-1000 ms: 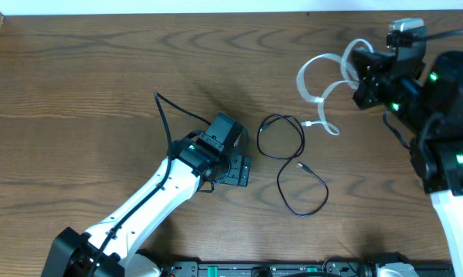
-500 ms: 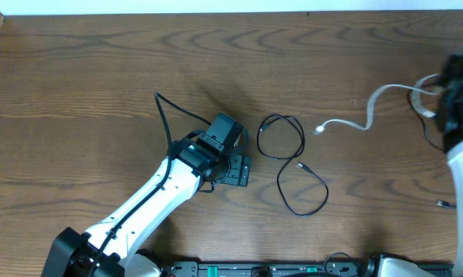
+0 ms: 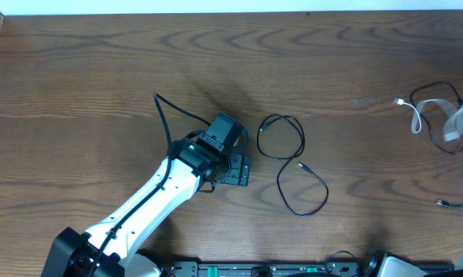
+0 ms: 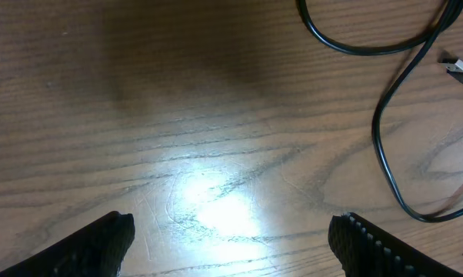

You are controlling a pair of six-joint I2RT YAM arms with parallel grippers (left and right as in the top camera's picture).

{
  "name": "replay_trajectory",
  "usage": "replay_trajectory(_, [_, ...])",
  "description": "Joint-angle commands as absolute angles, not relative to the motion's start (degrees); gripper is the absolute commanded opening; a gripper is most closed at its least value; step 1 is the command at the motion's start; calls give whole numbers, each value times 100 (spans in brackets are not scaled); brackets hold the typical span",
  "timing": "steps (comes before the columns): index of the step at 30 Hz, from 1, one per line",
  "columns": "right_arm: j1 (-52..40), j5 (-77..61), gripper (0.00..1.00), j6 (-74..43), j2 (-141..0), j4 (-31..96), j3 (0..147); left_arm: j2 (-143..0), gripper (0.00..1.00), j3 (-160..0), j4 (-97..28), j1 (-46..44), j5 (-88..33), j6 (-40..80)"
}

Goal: Untangle cables
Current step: 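Lift the white cable up and carry it rightward with the right gripper, then lay the white cable at the right edge and open the right gripper, then reach the right gripper back to the center and grasp the black cable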

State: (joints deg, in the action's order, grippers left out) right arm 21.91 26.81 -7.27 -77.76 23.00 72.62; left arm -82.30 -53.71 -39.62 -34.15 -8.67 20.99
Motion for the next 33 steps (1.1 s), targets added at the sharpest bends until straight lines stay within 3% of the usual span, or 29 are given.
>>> replay_trajectory(1, [2209,1332,63,-829,-7902,2408,7306,-8197,86,-5358,-3962,-3382,-832,2130])
replay_trajectory(6, [2171,-849,47,-832,-7931,2794,7306,-8200,86,-5358,-3962,-3382,-832,2130])
replay_trajectory(11, [1883,-2495,45,-832,-7979,3566,7282,-8200,86,-5358,-3962,-3382,-829,2130])
replay_trajectory(23, [73,-2097,45,-250,-7990,4521,6504,-8197,86,-5358,-3885,-3376,-805,2132])
replay_trajectory(30, [-873,-1938,52,-244,-7990,4147,5319,-8197,86,-5358,-3850,-3376,-808,2132])
replay_trajectory(33, [-1184,-1933,50,-106,-7990,3715,4845,-8197,86,-5358,-3850,-3376,-810,2132])
